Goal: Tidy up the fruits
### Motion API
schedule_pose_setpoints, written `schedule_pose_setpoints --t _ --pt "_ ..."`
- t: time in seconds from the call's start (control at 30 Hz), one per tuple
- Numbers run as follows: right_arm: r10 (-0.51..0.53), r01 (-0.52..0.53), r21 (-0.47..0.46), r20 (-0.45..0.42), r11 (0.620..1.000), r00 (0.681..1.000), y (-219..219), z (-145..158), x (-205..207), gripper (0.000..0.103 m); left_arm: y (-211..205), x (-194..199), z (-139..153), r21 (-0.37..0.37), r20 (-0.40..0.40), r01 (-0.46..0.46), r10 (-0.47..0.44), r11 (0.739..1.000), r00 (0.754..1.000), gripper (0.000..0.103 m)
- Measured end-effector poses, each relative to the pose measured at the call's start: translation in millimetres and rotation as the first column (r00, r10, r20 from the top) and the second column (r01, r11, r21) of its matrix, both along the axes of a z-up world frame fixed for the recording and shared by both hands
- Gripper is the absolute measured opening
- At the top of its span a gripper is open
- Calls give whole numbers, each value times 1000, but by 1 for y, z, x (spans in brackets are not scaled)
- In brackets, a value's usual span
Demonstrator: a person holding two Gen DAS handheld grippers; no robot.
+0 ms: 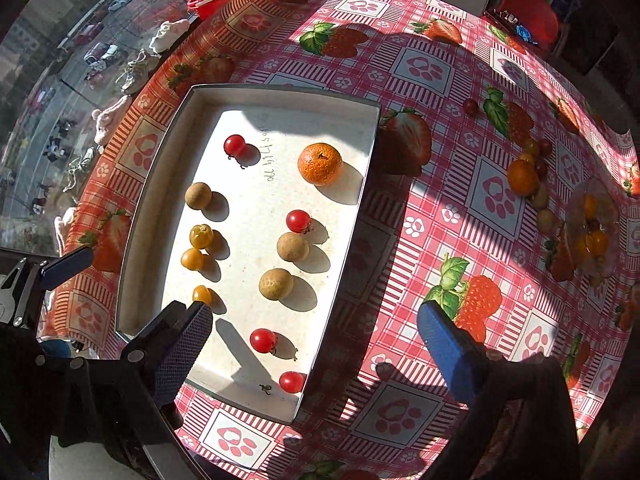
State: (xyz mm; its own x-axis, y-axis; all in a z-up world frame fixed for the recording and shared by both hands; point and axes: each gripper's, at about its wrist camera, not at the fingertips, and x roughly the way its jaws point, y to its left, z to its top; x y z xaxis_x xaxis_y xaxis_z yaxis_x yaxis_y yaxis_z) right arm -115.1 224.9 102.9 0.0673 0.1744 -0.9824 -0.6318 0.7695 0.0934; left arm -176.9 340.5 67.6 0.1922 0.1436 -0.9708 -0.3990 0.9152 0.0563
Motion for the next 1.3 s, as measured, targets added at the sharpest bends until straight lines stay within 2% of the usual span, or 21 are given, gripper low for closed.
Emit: schedule_pose_setpoints --t 0.6,1.3 --pt "48 -48 -39 5 998 999 -1 12 -17 102 -8 -16 12 27 -19 46 -45 999 999 103" --pt "55 -55 -41 3 998 998 0 17 -19 102 -11 -18 15 35 -19 59 -59 998 998 103"
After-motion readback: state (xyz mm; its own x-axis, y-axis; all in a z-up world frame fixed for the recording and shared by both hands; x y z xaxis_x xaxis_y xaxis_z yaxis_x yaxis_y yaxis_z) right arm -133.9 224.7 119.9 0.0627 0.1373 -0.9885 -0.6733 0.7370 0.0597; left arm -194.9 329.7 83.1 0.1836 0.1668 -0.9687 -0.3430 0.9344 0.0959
